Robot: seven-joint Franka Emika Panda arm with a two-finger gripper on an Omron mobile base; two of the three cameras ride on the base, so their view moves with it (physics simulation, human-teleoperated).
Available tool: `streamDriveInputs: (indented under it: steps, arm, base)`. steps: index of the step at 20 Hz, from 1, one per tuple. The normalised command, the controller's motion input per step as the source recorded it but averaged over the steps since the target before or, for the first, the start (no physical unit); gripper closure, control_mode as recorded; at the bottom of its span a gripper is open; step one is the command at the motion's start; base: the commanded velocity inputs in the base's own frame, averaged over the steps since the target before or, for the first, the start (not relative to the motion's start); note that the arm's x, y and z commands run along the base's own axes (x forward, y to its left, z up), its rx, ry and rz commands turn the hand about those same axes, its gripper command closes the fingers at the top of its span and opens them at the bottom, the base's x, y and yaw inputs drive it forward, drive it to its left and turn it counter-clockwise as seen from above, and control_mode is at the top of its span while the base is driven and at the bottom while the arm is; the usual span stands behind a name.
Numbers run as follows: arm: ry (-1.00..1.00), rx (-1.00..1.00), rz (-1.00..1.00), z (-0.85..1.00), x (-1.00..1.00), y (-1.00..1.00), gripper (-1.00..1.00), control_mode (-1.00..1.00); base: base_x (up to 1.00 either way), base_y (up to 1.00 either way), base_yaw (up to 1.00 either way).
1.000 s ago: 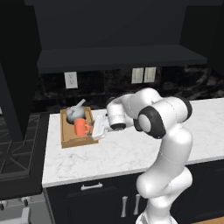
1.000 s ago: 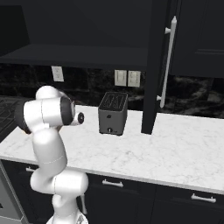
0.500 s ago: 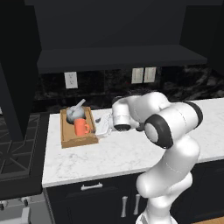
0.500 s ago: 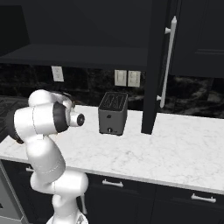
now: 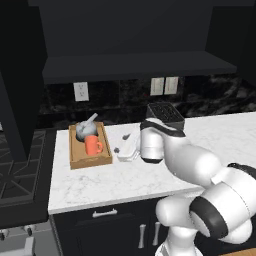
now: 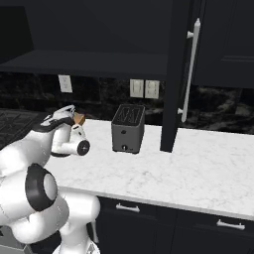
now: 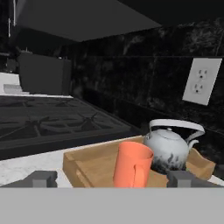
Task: Pick the kettle from the counter and place it on the tray. Then pick the mug from the cabinet and place it on the tray. Then close the cabinet doors.
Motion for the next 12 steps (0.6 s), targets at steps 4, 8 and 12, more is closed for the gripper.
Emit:
streamDriveInputs:
  steps: [4, 8, 12]
  arm:
    - [-0.01, 0.0, -0.19, 0.95, -0.57, -0.3, -1.0, -1.0]
    - [0.0, 0.0, -0.18, 0.86, -0.6, -0.32, -1.0, -1.0]
    - [0.0, 0.0, -0.18, 0.68, -0.68, -0.41, -1.0, -1.0]
  base:
    - [0.0, 0.0, 0.0]
    - [0.0, 0.0, 0.0]
    - [0.0, 0.0, 0.0]
